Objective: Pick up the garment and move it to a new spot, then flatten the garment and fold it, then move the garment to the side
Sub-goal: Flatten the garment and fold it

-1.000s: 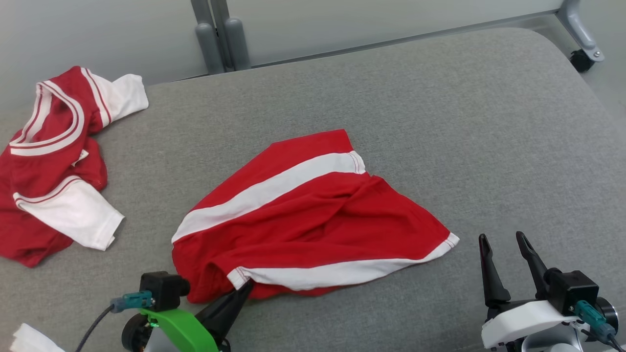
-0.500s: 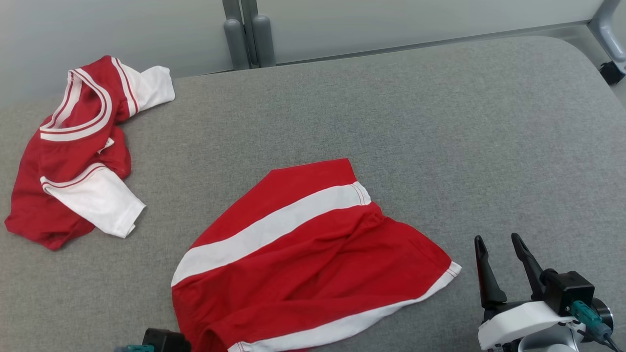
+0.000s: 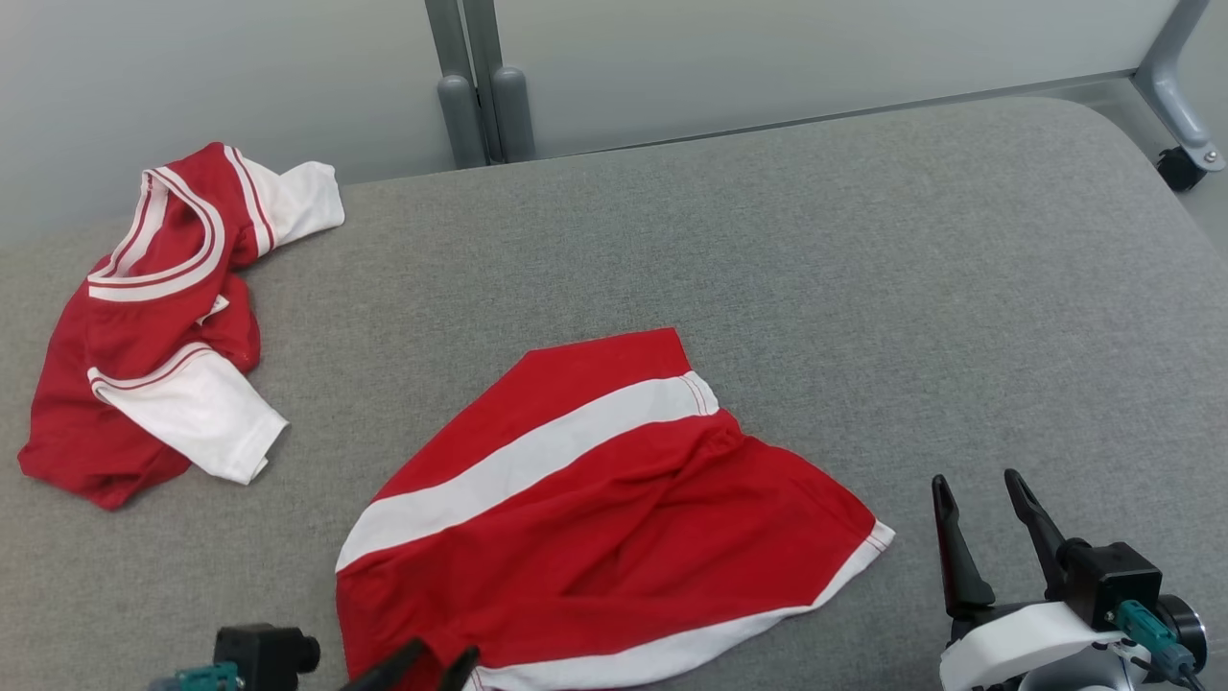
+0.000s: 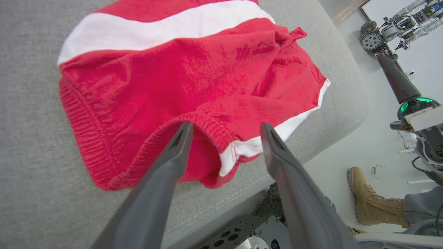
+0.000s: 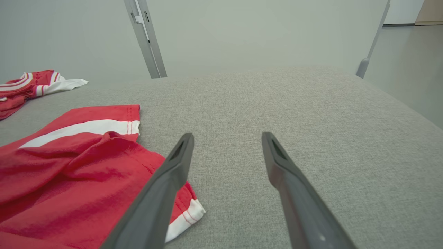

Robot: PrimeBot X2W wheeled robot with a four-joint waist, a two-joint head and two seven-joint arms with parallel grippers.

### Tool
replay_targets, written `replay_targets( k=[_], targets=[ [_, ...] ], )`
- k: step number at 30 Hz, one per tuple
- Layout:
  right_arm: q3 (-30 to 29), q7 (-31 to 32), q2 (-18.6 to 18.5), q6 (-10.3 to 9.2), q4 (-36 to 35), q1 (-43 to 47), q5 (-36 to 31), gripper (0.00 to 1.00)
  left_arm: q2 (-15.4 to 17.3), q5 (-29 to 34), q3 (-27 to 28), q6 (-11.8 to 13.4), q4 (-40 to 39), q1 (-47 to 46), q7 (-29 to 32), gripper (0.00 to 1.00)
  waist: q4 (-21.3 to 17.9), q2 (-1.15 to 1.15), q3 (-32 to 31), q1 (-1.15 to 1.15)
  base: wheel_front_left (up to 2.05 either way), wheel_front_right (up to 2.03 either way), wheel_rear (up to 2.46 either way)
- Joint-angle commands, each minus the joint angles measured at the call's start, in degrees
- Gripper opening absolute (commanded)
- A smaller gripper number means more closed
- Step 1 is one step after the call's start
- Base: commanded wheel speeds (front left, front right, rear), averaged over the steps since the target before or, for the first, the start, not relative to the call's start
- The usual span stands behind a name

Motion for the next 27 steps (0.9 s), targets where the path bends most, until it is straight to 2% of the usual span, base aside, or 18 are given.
replay_targets(
  k=[1,4,7,11,15,20,21,23,27],
  targets=[
    [0.08,-0.18,-0.09,-0.02,-0.14,0.1,-0.28,1.0,1.31,1.7,1.1,1.51,-0.78,-2.26,0.19,1.0,-0.22,0.0,0.2,0.0,0.0,0.0,0.0],
    [0.49,-0.18,-0.1,-0.02,-0.53,-0.78,-0.33,1.0,2.08,4.98,1.38,4.32,0.27,-6.44,1.99,1.0,-0.54,0.0,1.36,0.0,0.0,0.0,0.0],
    [1.49,-0.18,-0.09,-0.02,-0.66,-1.6,-0.15,1.0,0.25,7.64,-0.48,4.48,4.43,-11.68,4.82,1.0,-1.41,0.0,2.75,0.0,0.0,0.0,0.0],
    [1.19,-0.18,-0.13,-0.02,-0.76,-2.19,0.42,1.0,-1.16,11.71,-3.7,3.94,8.53,-16.7,8.0,1.0,-3.08,0.0,4.11,0.0,0.0,0.0,0.0],
    [0.81,-0.18,-0.09,-0.02,-1.0,-2.01,0.38,1.0,0.28,14.92,-6.12,3.1,11.23,-19.39,10.82,1.0,-3.81,0.0,5.78,0.0,0.0,0.0,0.0],
    [0.95,-0.18,-0.1,-0.02,-1.35,-3.51,1.01,1.0,-1.12,16.16,-8.67,0.59,17.39,-22.67,13.87,1.0,-4.29,0.0,8.13,0.0,0.0,0.0,0.0],
    [1.18,-0.18,-0.09,-0.02,-1.45,-3.92,1.09,1.0,-1.7,16.31,-8.78,0.45,19.56,-23.58,13.94,0.0,-4.47,0.0,8.71,0.0,0.0,0.0,0.0],
    [1.44,-0.18,-0.11,-0.02,-1.56,-4.52,1.41,1.0,-2.89,17.03,-9.77,-1.11,22.1,-25.13,14.3,0.0,-4.71,0.0,9.61,0.0,0.0,0.0,0.0],
    [1.29,-0.18,-0.11,-0.02,-1.68,-5.26,1.5,1.0,-5.38,19.09,-9.0,-1.51,26.34,-28.89,10.29,0.0,-4.93,0.0,10.84,0.0,0.0,0.0,0.0]
  ],
)
